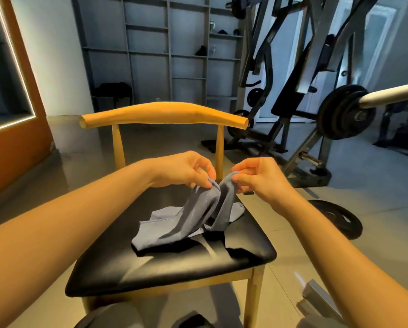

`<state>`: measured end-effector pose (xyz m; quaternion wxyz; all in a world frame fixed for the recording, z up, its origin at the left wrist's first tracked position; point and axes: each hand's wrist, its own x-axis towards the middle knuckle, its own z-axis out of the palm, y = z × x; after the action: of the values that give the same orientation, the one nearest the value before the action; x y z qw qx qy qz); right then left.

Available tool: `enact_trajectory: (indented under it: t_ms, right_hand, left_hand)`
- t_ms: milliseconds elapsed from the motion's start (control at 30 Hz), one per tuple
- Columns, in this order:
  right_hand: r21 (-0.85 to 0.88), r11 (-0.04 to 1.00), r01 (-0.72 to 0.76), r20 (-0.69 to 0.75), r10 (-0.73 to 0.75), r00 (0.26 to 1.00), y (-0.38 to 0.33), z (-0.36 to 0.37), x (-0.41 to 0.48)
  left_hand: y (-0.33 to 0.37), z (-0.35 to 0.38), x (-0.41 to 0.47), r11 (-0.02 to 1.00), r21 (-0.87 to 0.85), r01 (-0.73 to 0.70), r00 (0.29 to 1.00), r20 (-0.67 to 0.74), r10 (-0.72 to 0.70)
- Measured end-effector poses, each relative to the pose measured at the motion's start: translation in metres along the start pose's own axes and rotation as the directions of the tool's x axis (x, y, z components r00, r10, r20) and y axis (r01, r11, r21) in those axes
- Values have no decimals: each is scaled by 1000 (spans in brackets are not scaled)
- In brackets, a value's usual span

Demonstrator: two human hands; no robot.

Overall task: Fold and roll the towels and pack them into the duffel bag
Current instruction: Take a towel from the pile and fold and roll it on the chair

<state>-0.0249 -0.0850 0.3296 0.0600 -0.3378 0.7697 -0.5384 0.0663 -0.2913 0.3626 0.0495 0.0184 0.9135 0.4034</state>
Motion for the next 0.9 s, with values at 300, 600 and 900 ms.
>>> enact_trajectory:
  t_ms: [300,600,900]
  right_hand:
    - [221,975,-11,-80,29,996,14,6,-18]
    - [422,905,-52,-78,94,993,15,7,-36]
    - [404,915,-19,-74,53,996,24,8,-40]
  left_hand:
    - [3,27,6,989,-14,-145,982,-121,142]
    - [8,45,15,976,23,-215,946,-243,213]
    - [3,51,23,984,7,-177,953,-248,173]
